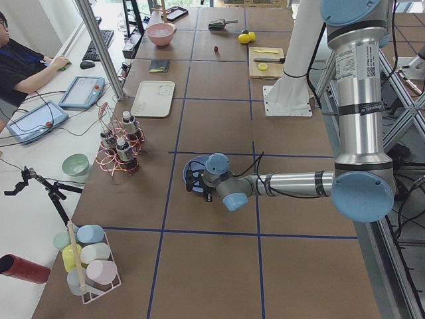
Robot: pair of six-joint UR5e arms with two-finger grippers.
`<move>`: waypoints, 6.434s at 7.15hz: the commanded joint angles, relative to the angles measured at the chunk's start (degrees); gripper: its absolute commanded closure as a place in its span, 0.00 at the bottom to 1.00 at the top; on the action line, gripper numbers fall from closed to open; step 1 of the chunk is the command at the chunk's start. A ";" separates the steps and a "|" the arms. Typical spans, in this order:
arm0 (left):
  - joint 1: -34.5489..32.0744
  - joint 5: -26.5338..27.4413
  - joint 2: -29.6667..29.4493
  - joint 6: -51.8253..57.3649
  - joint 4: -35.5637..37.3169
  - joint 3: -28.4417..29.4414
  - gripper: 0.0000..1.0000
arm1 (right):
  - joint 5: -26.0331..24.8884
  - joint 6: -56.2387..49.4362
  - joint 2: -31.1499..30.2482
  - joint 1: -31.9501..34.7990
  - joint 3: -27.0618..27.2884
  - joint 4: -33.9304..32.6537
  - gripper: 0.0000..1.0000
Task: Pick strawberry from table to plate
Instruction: 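Reach the left gripper to the light blue plate rim and grasp it, then slide the plate to center with left gripper while right gripper nears strawberry, then release the plate and withdraw the left gripper while the right grasps the strawberry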
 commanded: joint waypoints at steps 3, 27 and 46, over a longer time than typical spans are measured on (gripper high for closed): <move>-2.33 -10.57 3.24 0.33 0.79 -6.15 1.00 | -0.15 -0.09 -0.09 0.00 -0.17 0.17 0.00; 24.76 23.73 -33.13 -35.63 43.38 -22.33 0.00 | -23.17 42.36 -7.91 -43.24 9.50 29.88 0.00; 21.12 23.36 -32.61 -34.30 43.95 -23.67 0.00 | -24.68 41.13 -7.21 -40.80 10.01 26.89 1.00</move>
